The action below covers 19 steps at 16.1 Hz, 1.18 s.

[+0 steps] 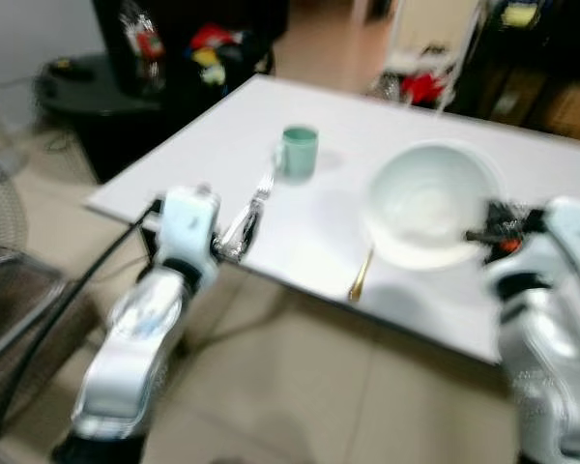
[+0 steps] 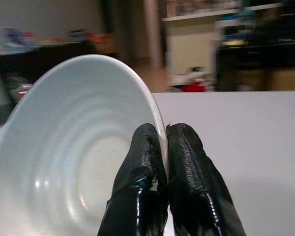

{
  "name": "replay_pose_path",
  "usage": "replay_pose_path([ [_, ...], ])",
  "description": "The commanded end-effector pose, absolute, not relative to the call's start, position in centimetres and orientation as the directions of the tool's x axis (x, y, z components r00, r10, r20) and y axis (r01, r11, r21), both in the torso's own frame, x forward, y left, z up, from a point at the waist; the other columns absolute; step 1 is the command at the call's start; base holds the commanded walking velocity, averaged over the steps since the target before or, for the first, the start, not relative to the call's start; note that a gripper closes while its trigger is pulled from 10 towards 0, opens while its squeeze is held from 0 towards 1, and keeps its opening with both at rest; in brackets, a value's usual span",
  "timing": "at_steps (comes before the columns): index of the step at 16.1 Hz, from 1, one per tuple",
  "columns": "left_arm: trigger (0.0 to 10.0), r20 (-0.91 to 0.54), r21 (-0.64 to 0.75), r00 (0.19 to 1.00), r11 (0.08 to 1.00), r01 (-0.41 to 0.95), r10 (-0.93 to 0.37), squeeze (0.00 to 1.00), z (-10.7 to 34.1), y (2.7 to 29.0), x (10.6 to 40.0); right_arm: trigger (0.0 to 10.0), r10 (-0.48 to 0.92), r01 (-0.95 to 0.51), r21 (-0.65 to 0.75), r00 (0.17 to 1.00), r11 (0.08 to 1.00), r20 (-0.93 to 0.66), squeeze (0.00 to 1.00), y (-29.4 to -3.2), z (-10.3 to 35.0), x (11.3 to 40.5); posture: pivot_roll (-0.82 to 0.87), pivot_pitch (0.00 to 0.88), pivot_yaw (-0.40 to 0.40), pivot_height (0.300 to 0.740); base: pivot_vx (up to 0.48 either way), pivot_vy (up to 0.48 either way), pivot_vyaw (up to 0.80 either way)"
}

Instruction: Setting the table

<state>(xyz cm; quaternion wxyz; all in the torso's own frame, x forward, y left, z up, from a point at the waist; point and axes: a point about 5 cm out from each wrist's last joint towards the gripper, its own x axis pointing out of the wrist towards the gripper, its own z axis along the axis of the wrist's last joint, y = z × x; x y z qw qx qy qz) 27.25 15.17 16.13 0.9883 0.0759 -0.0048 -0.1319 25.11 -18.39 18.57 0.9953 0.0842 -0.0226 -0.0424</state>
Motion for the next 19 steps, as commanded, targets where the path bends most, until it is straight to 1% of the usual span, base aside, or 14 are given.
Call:
replay_pose_path([
  [1, 10.0, 0.011, 0.153, 0.965, 0.954, 0.259, -0.264, 0.00, 16.7, 15.0, 27.3, 10.0, -0.086, 0.075, 0.172, 0.995, 0.982, 0.058, 0.00, -18.7, 19.0, 25.1, 0.02, 0.000, -0.035, 0.740, 0.356, 0.000, 0.00],
  [3, 10.0, 0.007, 0.161, 0.966, 0.954, 0.252, -0.257, 0.00, 16.7, 15.3, 27.1, 10.0, -0.037, 0.026, 0.184, 0.998, 0.983, 0.053, 0.00, -18.0, 18.9, 25.2, 0.03, 0.000, -0.038, 0.740, 0.360, 0.000, 0.00],
  [5, 10.0, 0.007, 0.161, 0.966, 0.953, 0.255, -0.259, 0.00, 16.7, 15.3, 27.1, 10.0, -0.016, 0.006, 0.187, 0.999, 0.982, 0.051, 0.00, -17.7, 18.8, 25.2, 0.03, 0.000, -0.038, 0.740, 0.360, 0.000, 0.00],
  [10, 10.0, 0.003, 0.172, 0.959, 0.945, 0.278, -0.283, 0.00, 16.7, 15.1, 27.0, 10.0, -0.003, -0.005, 0.198, 0.999, 0.980, 0.038, 0.00, -17.7, 18.4, 24.9, 0.03, 0.000, -0.029, 0.740, 0.363, 0.000, 0.00],
  [19, 10.0, -0.008, 0.176, 0.947, 0.932, 0.316, -0.320, 0.00, 16.6, 14.5, 27.0, 10.0, -0.025, 0.021, 0.223, 1.000, 0.974, 0.014, 0.00, -18.2, 18.1, 25.4, 0.03, 0.000, -0.026, 0.740, 0.355, 0.000, 0.00],
])
